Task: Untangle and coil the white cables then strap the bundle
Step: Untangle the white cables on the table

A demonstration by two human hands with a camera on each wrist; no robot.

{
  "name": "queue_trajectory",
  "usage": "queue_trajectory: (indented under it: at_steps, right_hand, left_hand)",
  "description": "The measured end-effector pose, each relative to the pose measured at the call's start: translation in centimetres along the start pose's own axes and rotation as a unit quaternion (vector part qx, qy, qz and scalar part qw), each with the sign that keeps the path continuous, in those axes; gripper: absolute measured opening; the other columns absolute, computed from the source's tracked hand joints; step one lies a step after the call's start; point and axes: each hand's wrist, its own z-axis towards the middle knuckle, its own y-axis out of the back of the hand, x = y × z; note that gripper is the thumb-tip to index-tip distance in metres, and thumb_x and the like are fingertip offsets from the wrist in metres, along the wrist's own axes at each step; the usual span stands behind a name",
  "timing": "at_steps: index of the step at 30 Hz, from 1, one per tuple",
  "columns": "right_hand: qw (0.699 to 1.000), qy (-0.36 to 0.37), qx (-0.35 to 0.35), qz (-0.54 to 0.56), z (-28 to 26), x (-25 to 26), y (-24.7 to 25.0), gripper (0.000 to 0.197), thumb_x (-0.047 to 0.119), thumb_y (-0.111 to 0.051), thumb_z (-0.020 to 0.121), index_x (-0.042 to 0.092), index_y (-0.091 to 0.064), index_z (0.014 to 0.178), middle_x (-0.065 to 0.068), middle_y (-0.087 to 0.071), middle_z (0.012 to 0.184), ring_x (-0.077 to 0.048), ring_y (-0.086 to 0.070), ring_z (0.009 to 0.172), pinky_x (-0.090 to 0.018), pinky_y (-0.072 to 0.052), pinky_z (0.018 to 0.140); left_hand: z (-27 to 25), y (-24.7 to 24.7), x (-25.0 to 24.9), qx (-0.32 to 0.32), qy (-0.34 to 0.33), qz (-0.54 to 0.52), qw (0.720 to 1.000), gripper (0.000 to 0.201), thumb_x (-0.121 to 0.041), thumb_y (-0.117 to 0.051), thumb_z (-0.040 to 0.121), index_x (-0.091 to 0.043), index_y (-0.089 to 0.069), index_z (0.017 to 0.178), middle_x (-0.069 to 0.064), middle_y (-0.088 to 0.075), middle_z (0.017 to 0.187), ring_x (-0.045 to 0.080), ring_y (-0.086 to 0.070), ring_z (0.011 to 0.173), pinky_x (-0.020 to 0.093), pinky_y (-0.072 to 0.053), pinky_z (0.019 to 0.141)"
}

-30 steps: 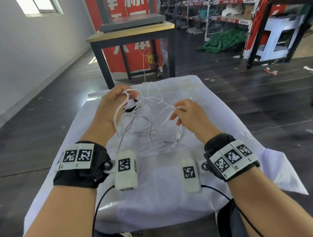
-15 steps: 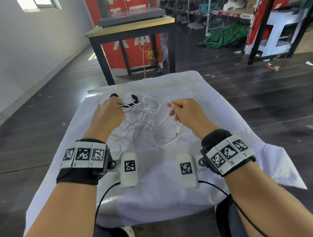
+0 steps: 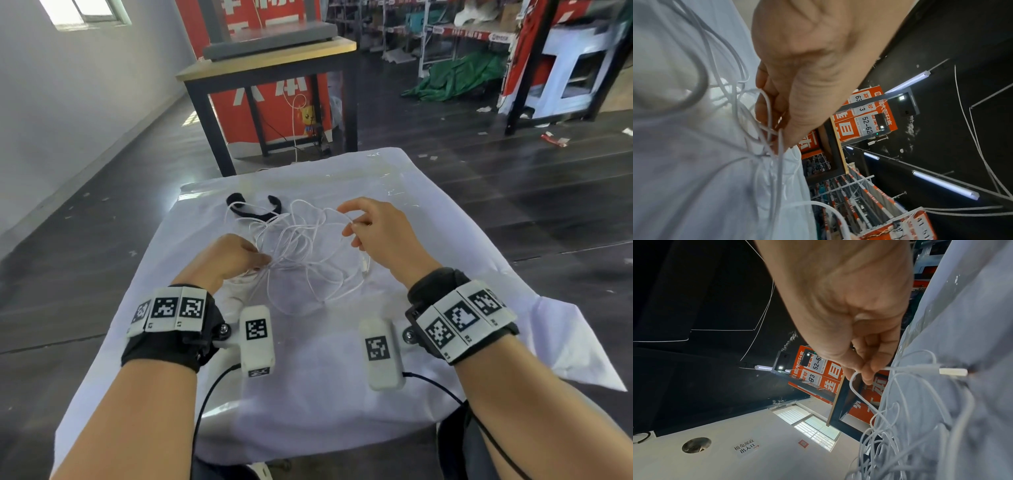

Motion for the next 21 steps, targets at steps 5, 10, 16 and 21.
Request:
queue_trajectory:
  at_steps: [5, 10, 16, 21]
  right_hand:
    - [0.999, 0.020, 0.018, -0.035, 0.0, 0.4, 0.1, 0.035, 0.014, -0.052, 0.095, 0.021, -0.057, 0.129, -0.004, -0.055, 0.132, -0.018, -0.061, 0.105, -0.022, -0.045, 0.092]
    - [0.996, 0.038, 0.078, -0.009, -0.2, 1.7, -1.0, 0.043, 0.043, -0.054, 0.094, 0.019, -0.057, 0.130, 0.006, -0.054, 0.133, -0.008, -0.057, 0.110, -0.011, -0.039, 0.081]
    - [0.994, 0.032, 0.103, 0.019, -0.4, 1.8, -1.5, 0.026, 0.032, -0.067, 0.087, 0.020, -0.066, 0.110, 0.003, -0.069, 0.100, -0.008, -0.064, 0.093, -0.021, -0.047, 0.083]
    - [0.998, 0.028, 0.054, -0.003, 0.0, 1.3, -1.1, 0.021, 0.008, -0.050, 0.093, 0.016, -0.070, 0.094, 0.002, -0.057, 0.069, -0.020, -0.046, 0.058, -0.022, -0.040, 0.056]
  left_hand:
    - [-0.9, 0.6, -1.9, -0.036, -0.031, -0.194, 0.980, 0.017, -0.015, -0.062, 0.091, -0.008, -0.063, 0.076, 0.002, -0.063, 0.071, 0.008, -0.056, 0.056, 0.013, -0.044, 0.052]
    - [-2.7, 1.0, -4.0, 0.028, -0.074, -0.380, 0.921, 0.018, -0.014, -0.056, 0.095, 0.000, -0.066, 0.099, 0.005, -0.074, 0.082, 0.009, -0.067, 0.066, 0.019, -0.055, 0.070]
    - [-3.9, 0.8, -5.9, 0.063, -0.142, -0.406, 0.901, 0.015, -0.015, -0.053, 0.097, -0.010, -0.066, 0.093, 0.007, -0.073, 0.096, 0.014, -0.066, 0.078, 0.031, -0.054, 0.088]
    - [-3.3, 1.5, -5.1, -0.066, -0.122, -0.369, 0.919, 0.020, -0.023, -0.053, 0.097, -0.018, -0.067, 0.083, 0.000, -0.076, 0.089, 0.019, -0.068, 0.100, 0.028, -0.049, 0.088]
